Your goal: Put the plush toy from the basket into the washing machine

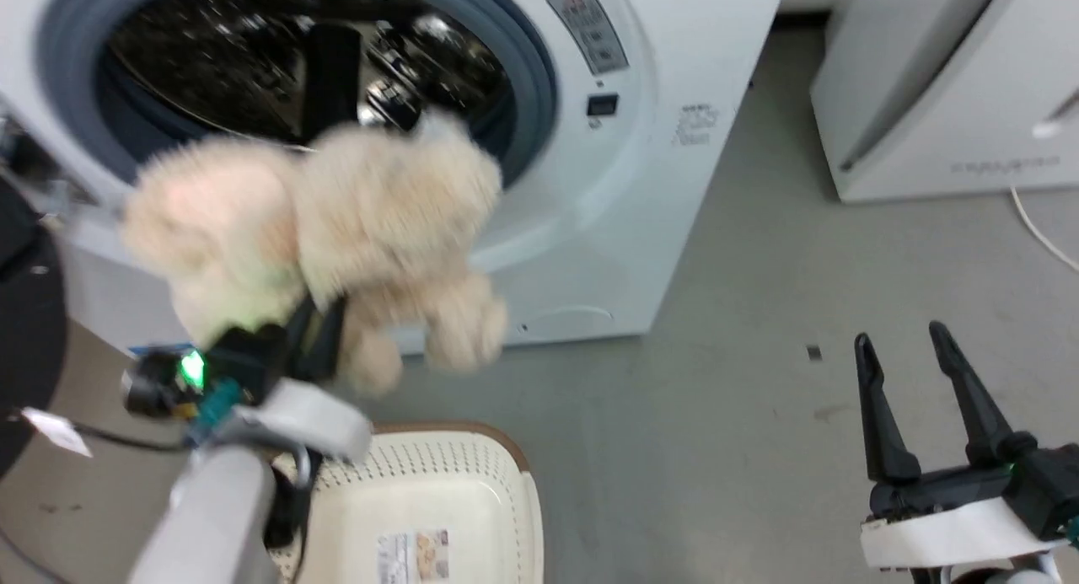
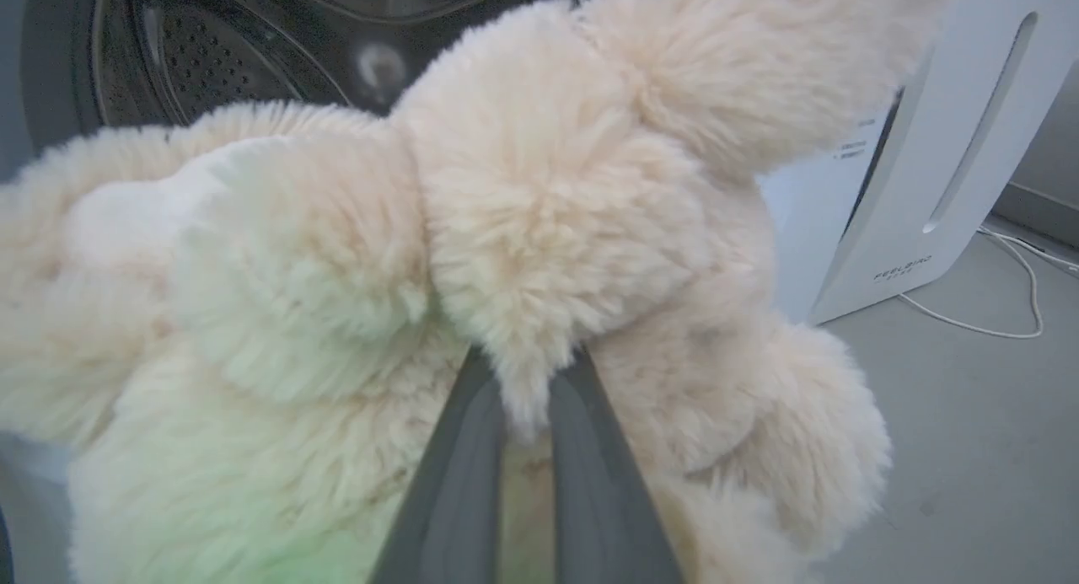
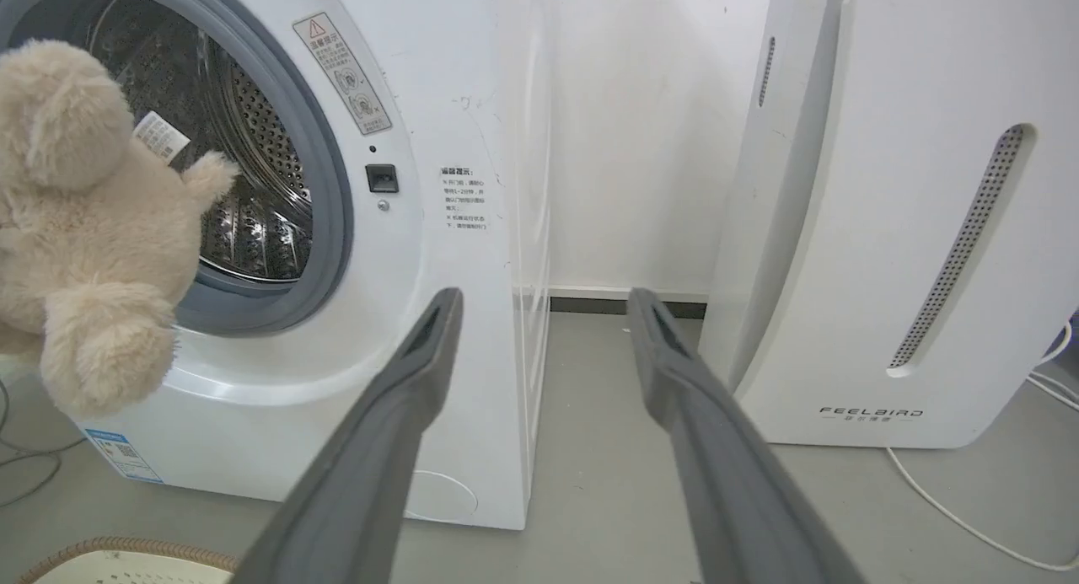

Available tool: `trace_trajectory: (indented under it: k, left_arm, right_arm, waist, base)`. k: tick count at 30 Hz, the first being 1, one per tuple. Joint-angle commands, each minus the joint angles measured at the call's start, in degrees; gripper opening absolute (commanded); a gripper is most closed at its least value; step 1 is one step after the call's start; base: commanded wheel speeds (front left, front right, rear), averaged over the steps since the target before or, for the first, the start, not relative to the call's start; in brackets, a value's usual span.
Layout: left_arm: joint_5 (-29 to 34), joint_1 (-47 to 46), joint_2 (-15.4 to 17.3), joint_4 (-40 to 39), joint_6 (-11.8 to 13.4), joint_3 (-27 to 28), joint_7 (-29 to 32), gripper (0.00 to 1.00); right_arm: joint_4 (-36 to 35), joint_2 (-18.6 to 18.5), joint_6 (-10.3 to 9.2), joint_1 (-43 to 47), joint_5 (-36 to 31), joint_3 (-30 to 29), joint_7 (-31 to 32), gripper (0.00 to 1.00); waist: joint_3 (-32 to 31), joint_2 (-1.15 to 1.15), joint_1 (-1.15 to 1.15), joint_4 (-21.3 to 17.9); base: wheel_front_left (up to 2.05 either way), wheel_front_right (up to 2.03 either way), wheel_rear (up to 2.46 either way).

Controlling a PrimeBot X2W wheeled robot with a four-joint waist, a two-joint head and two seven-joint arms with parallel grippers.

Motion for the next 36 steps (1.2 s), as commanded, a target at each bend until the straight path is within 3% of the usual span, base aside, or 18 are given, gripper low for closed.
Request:
trace_trajectory:
  k: [1, 11, 23, 30, 36]
  left_arm:
    - [-0.2, -3.2, 0.7, -1.2, 0.2, 1.0, -0.3, 0.0]
    - [-1.1, -24.3, 5.0, 0.9, -1.3, 4.7, 5.0, 0.0]
    - [2.8, -53.9, 11.6, 19.4, -3.2, 4.0, 12.4, 0.0]
    - [4.6, -60.5, 13.9, 31.4, -4.0, 2.0, 15.8, 0.0]
    - [5.7, -62.8, 13.3, 36.3, -4.8, -0.4, 14.6, 0.0]
  right_arm:
    - [-0.8, 0.0, -0.05, -1.4, 0.5, 0.1, -0.2, 1.0]
    - [-3.1, 0.0, -0.05, -5.8, 1.7, 0.4, -0.2, 1.0]
    - [-4.0, 0.0, -0.05, -10.0, 5.6, 1.9, -0.2, 1.0]
    - [-4.2, 0.0, -0.05, -11.2, 7.3, 2.9, -0.2, 1.0]
    - [-3.9, 0.0, -0.05, -11.5, 7.6, 2.6, -0.2, 1.0]
  waist:
    - [3.5, 0.0, 0.0, -2.1]
    - [16.4, 0.0, 0.0, -7.0]
    - [28.4, 0.0, 0.0, -11.1]
    - [31.5, 0.0, 0.0, -12.7]
    - [31.9, 0.0, 0.0, -12.4]
  base:
    - [0.0, 0.0, 0.0]
    - [0.0, 0.0, 0.0]
    - [0.0, 0.0, 0.0]
    - [0.0, 0.0, 0.0]
    - [0.0, 0.0, 0.0]
